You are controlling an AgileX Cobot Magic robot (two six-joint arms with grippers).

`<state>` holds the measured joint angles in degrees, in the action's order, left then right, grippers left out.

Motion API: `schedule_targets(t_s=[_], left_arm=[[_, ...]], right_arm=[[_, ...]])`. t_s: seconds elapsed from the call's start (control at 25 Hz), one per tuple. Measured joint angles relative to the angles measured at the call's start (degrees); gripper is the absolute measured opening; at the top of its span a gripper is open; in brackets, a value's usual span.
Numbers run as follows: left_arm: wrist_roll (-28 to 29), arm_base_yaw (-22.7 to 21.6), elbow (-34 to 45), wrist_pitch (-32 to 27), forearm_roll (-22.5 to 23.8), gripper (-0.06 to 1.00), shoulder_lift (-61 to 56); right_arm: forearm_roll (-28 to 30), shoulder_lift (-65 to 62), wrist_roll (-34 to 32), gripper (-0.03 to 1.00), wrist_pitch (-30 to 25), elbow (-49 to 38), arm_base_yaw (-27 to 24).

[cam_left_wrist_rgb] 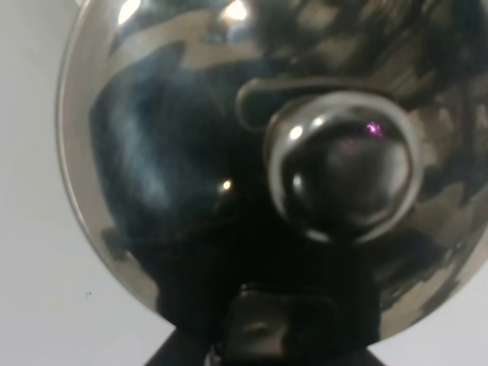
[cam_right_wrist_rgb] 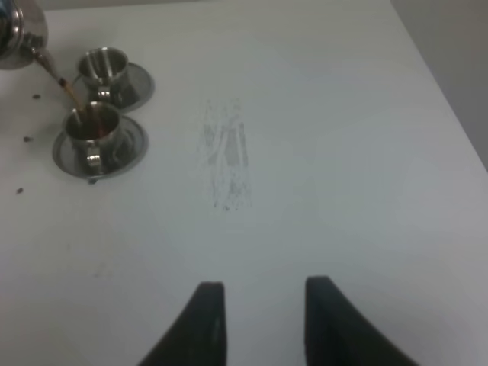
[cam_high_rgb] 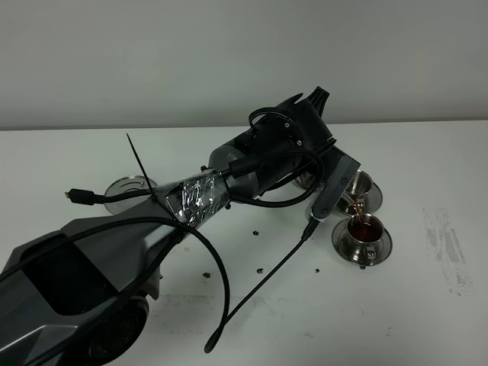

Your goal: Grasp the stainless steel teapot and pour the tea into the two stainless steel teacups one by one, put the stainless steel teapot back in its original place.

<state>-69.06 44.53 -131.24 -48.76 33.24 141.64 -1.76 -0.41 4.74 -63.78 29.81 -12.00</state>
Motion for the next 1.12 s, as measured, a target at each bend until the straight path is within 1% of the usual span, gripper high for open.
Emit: schedule_targets(t_s=[0.24, 0.52, 1.12], left_arm=[[0.00, 0.00, 0.00, 0.04, 0.07, 0.20, 0.00], [0.00, 0.42, 0.00, 0.25, 1.65, 0.20, 0.00], [0.00, 0.65, 0.00, 0.48, 1.71, 0.20, 0.00]], right_arm=[[0.00, 0.00, 0.00, 0.24, 0.00, 0.00, 0.00], [0.00, 0.00, 0.00, 0.24, 0.00, 0.00, 0.00], [0.00, 0.00, 0.00, 0.24, 0.00, 0.00, 0.00]])
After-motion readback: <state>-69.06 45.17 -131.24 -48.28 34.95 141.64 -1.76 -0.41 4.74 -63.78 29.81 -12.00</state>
